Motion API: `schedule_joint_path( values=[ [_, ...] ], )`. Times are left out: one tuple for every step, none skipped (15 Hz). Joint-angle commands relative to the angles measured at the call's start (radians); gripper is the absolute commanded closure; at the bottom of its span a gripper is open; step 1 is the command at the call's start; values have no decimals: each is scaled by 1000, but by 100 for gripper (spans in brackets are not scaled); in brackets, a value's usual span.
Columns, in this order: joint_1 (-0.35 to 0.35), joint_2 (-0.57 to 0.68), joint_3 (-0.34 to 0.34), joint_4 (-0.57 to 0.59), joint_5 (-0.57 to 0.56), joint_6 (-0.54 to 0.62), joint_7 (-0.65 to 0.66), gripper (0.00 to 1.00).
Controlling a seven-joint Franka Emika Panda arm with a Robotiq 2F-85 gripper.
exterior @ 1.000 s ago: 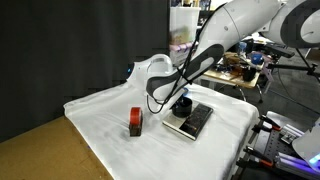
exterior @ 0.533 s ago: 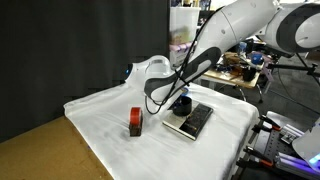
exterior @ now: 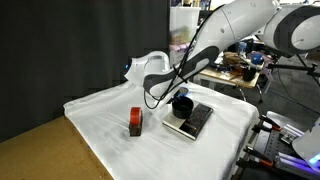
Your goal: Remove the blue marker from the black mug and put it on the left side of the table
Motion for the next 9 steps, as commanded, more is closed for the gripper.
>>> schedule_joint_path(
  values=[
    [7, 38, -18, 73, -38, -37, -42, 95],
    [8, 42, -21, 83, -44, -37, -47, 95],
    [9, 46, -23, 89, -48, -36, -50, 95],
    [9, 52, -24, 99, -52, -36, -51, 95],
    [10, 59, -24, 107, -55, -36, -53, 95],
    [11, 62, -25, 110, -56, -36, -53, 95],
    [11, 67, -25, 114, -56, -36, -55, 95],
    [12, 72, -25, 119, -55, -37, -56, 95],
    [12, 78, -26, 123, -54, -38, -57, 95]
  ],
)
